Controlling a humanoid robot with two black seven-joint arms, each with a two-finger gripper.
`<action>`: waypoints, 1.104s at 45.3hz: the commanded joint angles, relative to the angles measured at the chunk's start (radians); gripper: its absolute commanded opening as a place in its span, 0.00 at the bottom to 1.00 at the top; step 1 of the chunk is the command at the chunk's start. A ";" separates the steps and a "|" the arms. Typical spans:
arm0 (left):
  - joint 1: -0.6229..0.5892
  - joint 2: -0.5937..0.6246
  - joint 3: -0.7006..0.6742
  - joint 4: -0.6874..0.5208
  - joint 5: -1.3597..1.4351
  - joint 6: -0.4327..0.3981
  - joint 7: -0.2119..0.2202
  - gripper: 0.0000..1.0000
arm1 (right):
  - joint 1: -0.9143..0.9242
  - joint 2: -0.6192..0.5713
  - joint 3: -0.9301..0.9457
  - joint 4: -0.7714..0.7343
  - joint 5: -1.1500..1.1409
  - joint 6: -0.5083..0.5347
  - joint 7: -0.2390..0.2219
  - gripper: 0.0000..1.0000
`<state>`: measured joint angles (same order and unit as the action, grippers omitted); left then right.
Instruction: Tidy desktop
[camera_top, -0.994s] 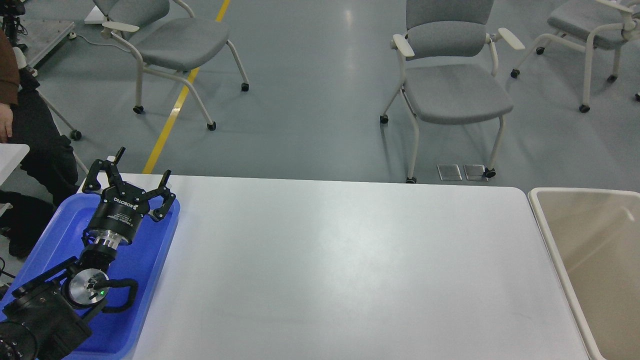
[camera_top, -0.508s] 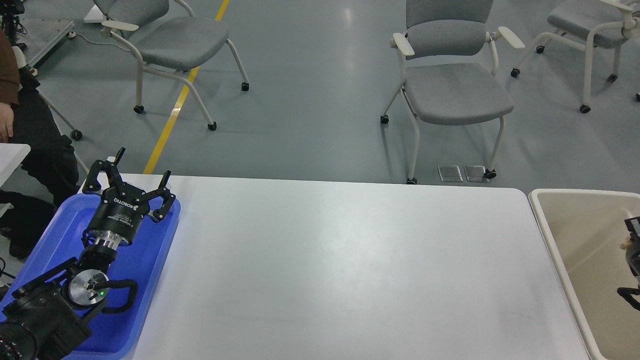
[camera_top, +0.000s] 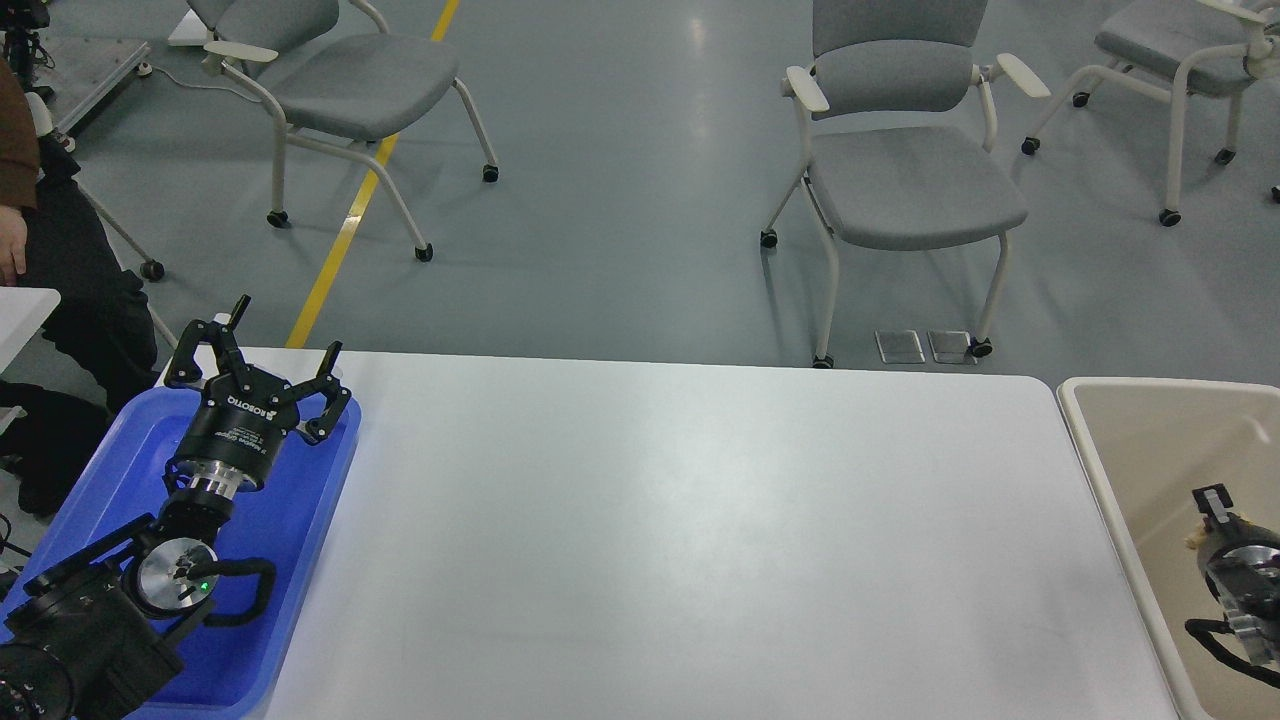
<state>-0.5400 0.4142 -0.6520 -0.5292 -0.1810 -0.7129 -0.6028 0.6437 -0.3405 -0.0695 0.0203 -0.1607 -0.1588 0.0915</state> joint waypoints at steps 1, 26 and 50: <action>0.000 0.000 0.000 -0.001 0.000 0.000 0.000 0.98 | -0.006 0.001 0.000 0.000 0.000 -0.001 0.001 0.28; 0.000 0.000 0.000 0.000 0.000 0.000 0.000 0.98 | 0.014 0.000 0.004 0.013 -0.003 0.012 0.001 1.00; 0.000 0.000 0.000 0.000 0.000 0.000 0.000 0.98 | 0.303 -0.028 0.106 0.012 0.000 0.018 0.001 1.00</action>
<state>-0.5400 0.4142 -0.6520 -0.5292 -0.1811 -0.7134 -0.6029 0.8054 -0.3553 0.0048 0.0323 -0.1638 -0.1463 0.0924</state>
